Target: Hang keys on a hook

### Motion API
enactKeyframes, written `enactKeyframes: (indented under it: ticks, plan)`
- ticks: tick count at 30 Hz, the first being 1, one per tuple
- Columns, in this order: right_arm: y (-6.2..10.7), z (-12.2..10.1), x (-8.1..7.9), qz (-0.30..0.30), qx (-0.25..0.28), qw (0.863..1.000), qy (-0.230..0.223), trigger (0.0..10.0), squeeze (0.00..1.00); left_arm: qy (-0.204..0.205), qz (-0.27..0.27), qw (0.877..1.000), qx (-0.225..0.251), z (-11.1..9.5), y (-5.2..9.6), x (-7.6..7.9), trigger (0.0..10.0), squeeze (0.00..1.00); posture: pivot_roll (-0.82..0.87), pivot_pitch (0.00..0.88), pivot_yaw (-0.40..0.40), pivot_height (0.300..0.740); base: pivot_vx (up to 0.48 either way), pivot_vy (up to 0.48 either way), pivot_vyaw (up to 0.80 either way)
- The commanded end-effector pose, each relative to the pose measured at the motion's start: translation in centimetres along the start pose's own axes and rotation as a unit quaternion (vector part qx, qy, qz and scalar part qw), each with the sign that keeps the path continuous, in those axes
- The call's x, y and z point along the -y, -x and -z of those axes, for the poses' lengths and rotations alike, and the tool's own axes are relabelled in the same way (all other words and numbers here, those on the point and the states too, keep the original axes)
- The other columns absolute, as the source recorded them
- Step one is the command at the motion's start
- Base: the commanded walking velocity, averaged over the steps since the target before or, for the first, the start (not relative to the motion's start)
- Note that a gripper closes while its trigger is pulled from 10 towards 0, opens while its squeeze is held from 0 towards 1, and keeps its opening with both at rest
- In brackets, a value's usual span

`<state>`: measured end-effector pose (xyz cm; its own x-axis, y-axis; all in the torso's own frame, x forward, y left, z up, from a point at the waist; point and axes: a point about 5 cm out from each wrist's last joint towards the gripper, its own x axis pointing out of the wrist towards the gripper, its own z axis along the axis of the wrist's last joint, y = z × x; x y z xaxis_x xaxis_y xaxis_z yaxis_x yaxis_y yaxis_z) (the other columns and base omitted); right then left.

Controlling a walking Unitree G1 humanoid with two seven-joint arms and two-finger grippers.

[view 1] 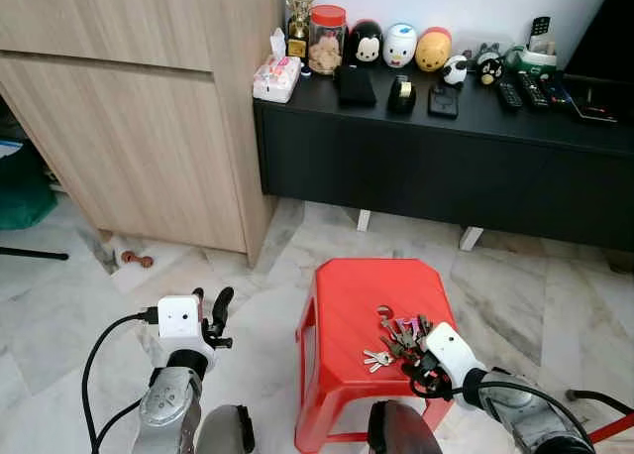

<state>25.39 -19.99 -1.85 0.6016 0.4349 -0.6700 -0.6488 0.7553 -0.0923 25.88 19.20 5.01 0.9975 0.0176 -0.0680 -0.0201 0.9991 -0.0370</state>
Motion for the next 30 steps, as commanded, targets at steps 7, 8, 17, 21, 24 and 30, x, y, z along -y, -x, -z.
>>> enactKeyframes:
  ticks: [7,8,17,21,24,30]
  plan:
    - [-0.2,0.6,-0.4,0.002,-0.015,1.000,-0.004,10.0,0.00,-0.005,0.004,1.000,-0.014,0.5,0.3,0.0,10.0,0.00,-0.02,0.080,-0.077,0.612,0.000,0.000,0.00]
    - [-0.2,0.7,-0.5,0.007,-0.018,1.000,-0.005,10.0,0.00,-0.005,0.004,1.000,-0.014,0.5,0.3,0.0,10.0,0.00,-0.02,0.082,-0.074,0.612,0.000,0.000,0.00]
    - [-0.1,0.7,0.2,0.043,-0.020,0.999,-0.011,10.0,0.00,-0.007,0.004,1.000,-0.015,0.5,0.4,0.0,10.0,0.00,-0.02,0.085,-0.072,0.612,0.000,0.000,0.00]
    - [-0.1,0.6,0.6,0.058,-0.020,0.998,-0.008,10.0,0.00,-0.007,0.003,1.000,-0.014,0.5,0.4,0.0,10.0,0.00,-0.02,0.085,-0.072,0.612,0.000,0.000,0.00]
    - [-0.1,0.5,0.7,0.062,-0.020,0.998,-0.010,4.4,0.00,-0.007,0.003,1.000,-0.014,0.5,0.4,-0.1,10.0,0.00,-0.02,0.086,-0.071,0.612,0.000,0.000,0.00]
    - [-0.1,0.5,0.6,0.064,-0.021,0.998,-0.006,0.0,0.00,-0.011,0.002,1.000,-0.014,0.5,0.5,-0.3,10.0,0.00,-0.02,0.086,-0.071,0.612,0.000,0.000,0.00]
